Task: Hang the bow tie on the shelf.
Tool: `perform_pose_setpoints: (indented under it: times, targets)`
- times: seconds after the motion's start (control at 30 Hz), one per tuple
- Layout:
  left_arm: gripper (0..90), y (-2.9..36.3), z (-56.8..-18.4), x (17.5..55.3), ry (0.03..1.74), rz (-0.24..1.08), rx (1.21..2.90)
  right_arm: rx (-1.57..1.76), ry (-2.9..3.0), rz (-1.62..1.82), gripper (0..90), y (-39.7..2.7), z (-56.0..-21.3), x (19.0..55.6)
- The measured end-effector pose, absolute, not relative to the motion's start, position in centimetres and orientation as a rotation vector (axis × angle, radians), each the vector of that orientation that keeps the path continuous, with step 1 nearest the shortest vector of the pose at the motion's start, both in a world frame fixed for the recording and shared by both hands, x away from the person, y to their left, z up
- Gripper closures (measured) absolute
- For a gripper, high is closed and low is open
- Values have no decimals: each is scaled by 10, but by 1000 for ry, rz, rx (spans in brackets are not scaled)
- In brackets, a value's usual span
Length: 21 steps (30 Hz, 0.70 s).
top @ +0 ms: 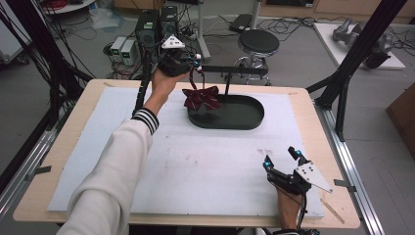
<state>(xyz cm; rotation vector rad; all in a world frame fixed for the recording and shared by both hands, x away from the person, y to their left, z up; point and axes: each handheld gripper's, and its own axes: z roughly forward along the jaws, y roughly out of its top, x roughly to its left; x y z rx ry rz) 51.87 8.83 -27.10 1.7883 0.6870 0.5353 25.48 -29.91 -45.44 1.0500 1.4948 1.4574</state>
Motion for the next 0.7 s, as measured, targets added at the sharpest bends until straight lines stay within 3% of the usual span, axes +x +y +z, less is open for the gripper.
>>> perform_pose_setpoints:
  times: [0.33,0.43,0.53,0.7]
  targets:
    - [744,99,-277,525,772,528,1777,1048,1487,1469,103,-300,-455,254]
    - [596,100,-281,526,811,529,1782,1049,1489,1469,103,-300,-455,254]
    - [554,101,-282,526,825,531,1782,1046,1488,1467,103,-300,-455,254]
    - [354,104,-284,529,885,487,1765,1048,1490,1466,103,-300,-455,254]
